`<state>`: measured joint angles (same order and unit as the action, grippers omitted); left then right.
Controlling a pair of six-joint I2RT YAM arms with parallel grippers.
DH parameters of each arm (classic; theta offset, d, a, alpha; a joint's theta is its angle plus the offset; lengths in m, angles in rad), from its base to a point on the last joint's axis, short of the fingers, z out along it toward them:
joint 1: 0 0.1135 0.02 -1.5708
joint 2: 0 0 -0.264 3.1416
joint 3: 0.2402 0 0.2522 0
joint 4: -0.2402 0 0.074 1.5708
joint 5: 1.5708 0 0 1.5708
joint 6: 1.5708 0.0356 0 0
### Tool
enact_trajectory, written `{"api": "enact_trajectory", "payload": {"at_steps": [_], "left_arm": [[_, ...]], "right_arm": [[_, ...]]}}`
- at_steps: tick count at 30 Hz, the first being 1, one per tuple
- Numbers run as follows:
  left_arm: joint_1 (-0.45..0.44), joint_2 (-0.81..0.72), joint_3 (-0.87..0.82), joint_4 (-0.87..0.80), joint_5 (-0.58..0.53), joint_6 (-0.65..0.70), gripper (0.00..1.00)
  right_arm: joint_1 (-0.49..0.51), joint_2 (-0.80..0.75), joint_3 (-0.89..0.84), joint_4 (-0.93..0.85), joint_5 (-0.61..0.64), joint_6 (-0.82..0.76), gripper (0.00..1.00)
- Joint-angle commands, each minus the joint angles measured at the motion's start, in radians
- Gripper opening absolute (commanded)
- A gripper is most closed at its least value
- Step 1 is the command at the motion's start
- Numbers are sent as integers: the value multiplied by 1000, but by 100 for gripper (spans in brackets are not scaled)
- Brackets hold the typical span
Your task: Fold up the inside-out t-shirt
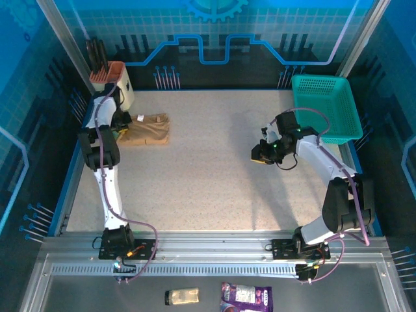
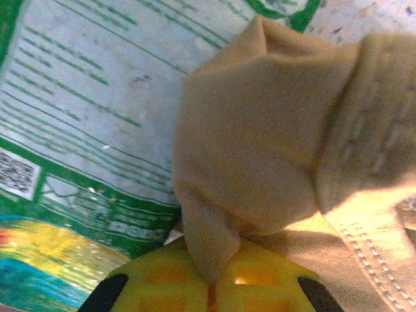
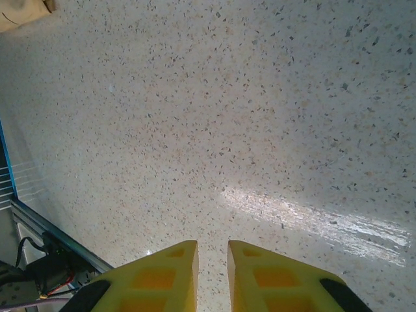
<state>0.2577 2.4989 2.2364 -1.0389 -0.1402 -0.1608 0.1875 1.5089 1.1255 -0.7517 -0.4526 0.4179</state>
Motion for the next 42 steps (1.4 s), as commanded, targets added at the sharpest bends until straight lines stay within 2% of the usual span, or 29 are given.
{"api": "enact_trajectory", "payload": {"at_steps": [1, 12, 14, 17, 19, 21, 22, 23, 26, 28, 29, 33, 39, 42], "left_arm": [[-2, -21, -28, -6, 39, -31, 9], [-3, -45, -24, 61, 101, 5, 18], [-3, -85, -54, 94, 107, 8, 20], [-4, -150, -85, 129, 108, 3, 29], [-5, -202, -117, 159, 101, -1, 34], [-7, -266, -174, 199, 101, -11, 38], [-7, -295, -200, 217, 98, -17, 41], [-10, -330, -244, 241, 98, -21, 45], [-24, -448, -405, 343, 87, -34, 60], [-33, -531, -525, 417, 75, -42, 81], [-37, -574, -600, 455, 66, -48, 97], [-50, -718, -856, 593, -5, -80, 99], [-112, -920, -1249, 882, -134, -75, 98], [-143, -982, -1413, 1043, -130, -33, 99]], "right_arm": [[21, -44, 3, -34, 11, 13, 21], [14, -117, -38, -53, 90, 4, 22], [9, -127, -45, -54, 132, -14, 27], [-3, -149, -53, -46, 215, -52, 37], [-18, -166, -73, -14, 266, -80, 47], [-32, -174, -97, 37, 328, -102, 65], [-41, -173, -106, 59, 351, -107, 79], [-51, -166, -115, 86, 373, -114, 99], [-71, -137, -128, 163, 431, -129, 100], [-74, -127, -141, 229, 486, -144, 100], [-74, -127, -157, 279, 522, -153, 100], [-75, -128, -240, 507, 633, -193, 100], [-76, -109, -459, 982, 670, -323, 100], [-74, -67, -509, 1140, 690, -370, 100]]}}
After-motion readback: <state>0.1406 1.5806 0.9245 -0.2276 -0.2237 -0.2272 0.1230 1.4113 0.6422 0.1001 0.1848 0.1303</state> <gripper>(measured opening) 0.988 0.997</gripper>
